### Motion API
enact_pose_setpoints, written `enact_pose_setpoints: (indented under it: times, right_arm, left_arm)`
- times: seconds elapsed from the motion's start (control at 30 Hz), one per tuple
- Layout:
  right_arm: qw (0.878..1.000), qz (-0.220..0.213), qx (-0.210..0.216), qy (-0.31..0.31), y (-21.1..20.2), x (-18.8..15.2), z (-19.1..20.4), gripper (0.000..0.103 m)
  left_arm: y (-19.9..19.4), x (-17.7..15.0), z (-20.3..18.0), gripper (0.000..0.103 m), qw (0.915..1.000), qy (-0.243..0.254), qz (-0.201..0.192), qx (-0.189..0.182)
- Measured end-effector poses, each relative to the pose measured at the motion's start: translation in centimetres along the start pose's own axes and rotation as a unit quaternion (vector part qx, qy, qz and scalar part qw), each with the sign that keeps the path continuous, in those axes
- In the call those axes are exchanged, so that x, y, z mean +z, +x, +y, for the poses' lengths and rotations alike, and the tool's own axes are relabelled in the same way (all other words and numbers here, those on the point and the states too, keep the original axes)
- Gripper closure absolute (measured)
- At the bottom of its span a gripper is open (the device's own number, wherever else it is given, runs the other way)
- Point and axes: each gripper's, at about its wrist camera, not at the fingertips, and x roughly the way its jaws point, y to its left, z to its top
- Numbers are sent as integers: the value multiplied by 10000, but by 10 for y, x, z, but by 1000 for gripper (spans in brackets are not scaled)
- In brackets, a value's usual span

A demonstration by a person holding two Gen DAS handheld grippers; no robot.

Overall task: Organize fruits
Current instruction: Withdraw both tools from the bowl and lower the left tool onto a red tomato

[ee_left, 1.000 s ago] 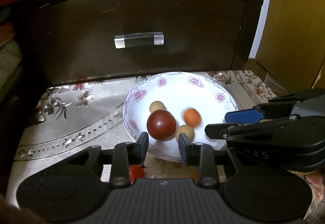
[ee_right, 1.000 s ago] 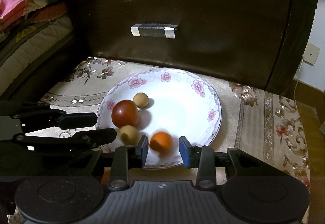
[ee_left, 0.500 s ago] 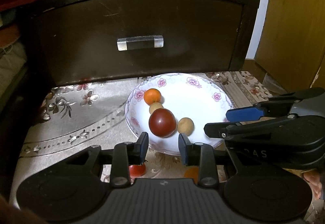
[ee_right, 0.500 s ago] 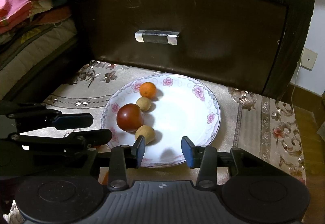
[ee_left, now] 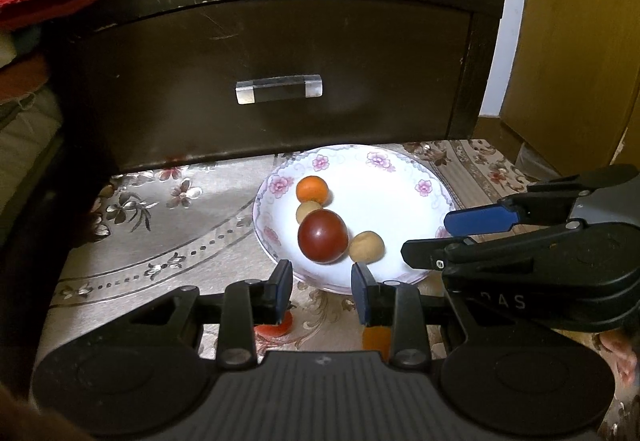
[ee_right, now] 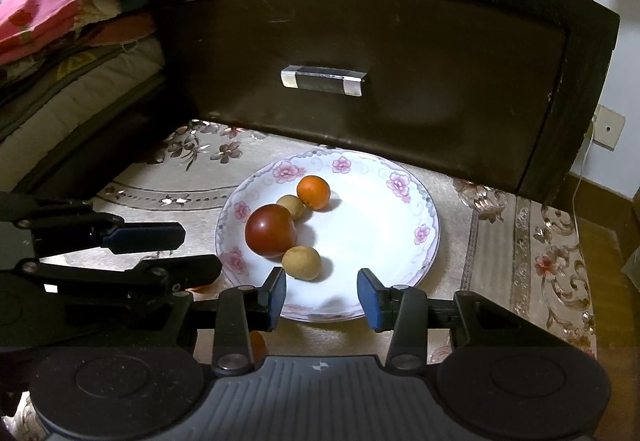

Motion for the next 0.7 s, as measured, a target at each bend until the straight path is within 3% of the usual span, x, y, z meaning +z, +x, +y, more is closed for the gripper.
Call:
enact_pose_setpoints:
  times: [0.7]
  right_arm:
    - [9998, 79, 84, -175, -4, -4, 14, 65]
  left_arm:
    - [-12, -10, 5, 66, 10000, 53, 57, 38]
